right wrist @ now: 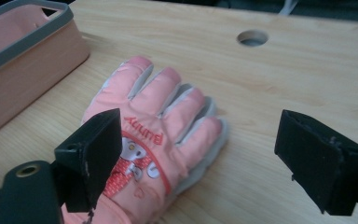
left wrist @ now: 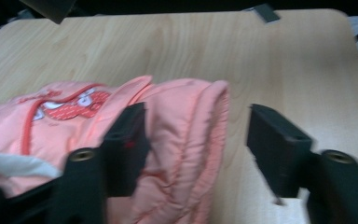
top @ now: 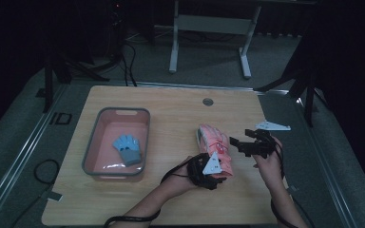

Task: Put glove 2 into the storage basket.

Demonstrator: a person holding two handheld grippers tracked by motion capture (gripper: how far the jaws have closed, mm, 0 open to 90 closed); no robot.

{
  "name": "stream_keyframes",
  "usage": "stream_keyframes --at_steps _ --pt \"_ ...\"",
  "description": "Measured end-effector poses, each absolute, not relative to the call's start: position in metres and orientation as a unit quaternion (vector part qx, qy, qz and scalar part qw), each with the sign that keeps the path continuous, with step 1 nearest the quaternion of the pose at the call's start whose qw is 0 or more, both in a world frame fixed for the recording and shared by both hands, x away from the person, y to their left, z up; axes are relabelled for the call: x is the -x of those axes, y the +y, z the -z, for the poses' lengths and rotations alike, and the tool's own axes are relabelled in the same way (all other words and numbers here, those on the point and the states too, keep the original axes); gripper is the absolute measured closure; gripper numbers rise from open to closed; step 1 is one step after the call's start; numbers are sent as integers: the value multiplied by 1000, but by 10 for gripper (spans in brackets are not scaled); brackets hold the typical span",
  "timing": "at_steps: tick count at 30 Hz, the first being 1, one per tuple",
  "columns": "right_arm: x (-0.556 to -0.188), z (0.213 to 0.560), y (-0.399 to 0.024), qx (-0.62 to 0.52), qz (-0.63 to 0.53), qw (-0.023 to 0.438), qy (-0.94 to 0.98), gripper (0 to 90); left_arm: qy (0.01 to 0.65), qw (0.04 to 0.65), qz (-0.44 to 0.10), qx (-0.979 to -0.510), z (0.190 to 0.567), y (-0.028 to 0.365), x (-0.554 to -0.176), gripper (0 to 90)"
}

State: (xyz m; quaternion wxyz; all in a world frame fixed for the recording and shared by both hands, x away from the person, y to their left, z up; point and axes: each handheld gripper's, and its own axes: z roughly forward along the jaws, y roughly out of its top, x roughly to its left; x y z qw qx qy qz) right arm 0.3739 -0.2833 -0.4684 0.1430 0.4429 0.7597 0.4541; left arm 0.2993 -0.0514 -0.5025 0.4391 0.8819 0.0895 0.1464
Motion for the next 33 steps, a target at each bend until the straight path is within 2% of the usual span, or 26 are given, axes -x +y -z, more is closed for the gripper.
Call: stream_keyframes --at_steps 2,3,8,13,16,18,27,30,31,33 --pt "-380 473 -278 -451 -454 115 760 130 93 438 -154 -881 504 -50 -299 511" --pt "-383 475 -275 -453 -457 106 758 122 94 440 -155 -879 505 -49 -298 518" --pt "-398 487 -261 -471 -443 83 758 118 110 444 -175 -872 511 -45 -293 639" --pt "-408 503 -256 -480 -441 38 757 169 128 435 -188 -871 513 -40 -288 785" --pt "-406 507 -256 -486 -442 32 754 213 138 436 -186 -870 516 -32 -287 816" --pt "-405 509 -257 -491 -446 20 748 208 141 434 -180 -871 518 -27 -286 822" --pt "-410 537 -248 -529 -430 -62 729 109 153 456 -133 -867 525 -17 -296 814" --pt "-411 547 -250 -540 -431 -93 717 175 148 456 -133 -867 527 -18 -296 784" --pt "-411 548 -251 -536 -431 -101 719 290 145 453 -135 -869 527 -20 -296 759" --pt "-406 542 -249 -514 -428 -78 739 464 136 447 -150 -871 527 -23 -294 707"
